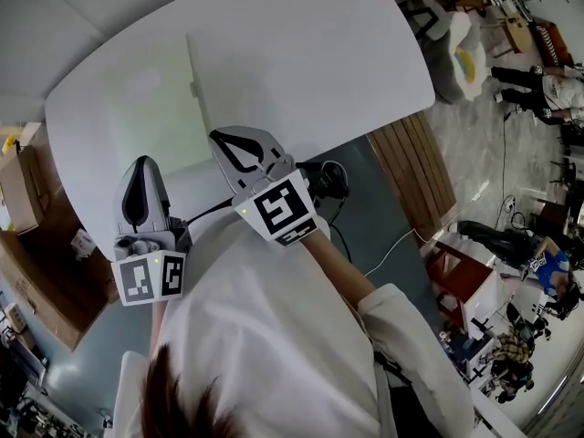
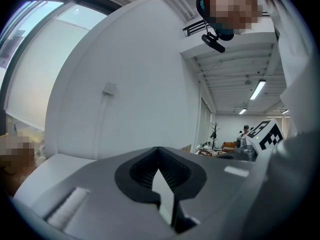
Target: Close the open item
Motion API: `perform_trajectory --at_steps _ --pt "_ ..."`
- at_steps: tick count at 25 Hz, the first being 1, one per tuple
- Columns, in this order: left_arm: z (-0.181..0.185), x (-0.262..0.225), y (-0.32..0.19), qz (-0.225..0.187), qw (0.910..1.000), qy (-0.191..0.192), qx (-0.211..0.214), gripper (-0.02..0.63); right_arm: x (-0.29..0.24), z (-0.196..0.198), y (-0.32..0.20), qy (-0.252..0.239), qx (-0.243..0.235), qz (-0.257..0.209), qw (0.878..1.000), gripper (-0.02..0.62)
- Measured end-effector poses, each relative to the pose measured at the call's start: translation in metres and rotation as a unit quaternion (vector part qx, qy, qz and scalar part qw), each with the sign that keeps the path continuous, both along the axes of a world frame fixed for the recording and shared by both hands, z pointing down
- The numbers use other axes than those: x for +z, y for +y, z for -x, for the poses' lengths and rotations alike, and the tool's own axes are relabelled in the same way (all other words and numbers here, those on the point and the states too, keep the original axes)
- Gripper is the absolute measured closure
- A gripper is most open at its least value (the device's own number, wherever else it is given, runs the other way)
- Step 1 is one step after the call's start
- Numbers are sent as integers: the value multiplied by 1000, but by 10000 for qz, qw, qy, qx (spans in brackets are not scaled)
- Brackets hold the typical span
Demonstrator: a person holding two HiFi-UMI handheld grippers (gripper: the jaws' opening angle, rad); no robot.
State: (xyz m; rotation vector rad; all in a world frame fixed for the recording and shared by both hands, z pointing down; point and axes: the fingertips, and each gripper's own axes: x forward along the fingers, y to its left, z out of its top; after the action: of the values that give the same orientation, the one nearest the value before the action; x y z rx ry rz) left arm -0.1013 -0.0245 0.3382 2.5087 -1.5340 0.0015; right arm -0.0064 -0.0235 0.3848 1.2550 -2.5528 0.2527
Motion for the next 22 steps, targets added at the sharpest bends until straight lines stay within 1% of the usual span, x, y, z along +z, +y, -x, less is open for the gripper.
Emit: perform_trajectory --at_steps 8,13,16,19,22 --pt "20 3 -6 15 9995 19 -307 597 2 2 -8 34 -75 -15 10000 591" --pt "23 5 -13 80 9992 65 -395 597 3 4 -11 80 -135 -5 9999 591" --pt "22 8 -13 169 9990 86 -395 597 8 7 -8 110 -135 94 9998 591" --pt "25 1 -9 300 9990 -34 -323 597 4 23 2 154 -202 317 9992 591" --pt "19 -14 -19 262 9994 -94 -202 597 -11 35 1 206 -345 254 9989 591"
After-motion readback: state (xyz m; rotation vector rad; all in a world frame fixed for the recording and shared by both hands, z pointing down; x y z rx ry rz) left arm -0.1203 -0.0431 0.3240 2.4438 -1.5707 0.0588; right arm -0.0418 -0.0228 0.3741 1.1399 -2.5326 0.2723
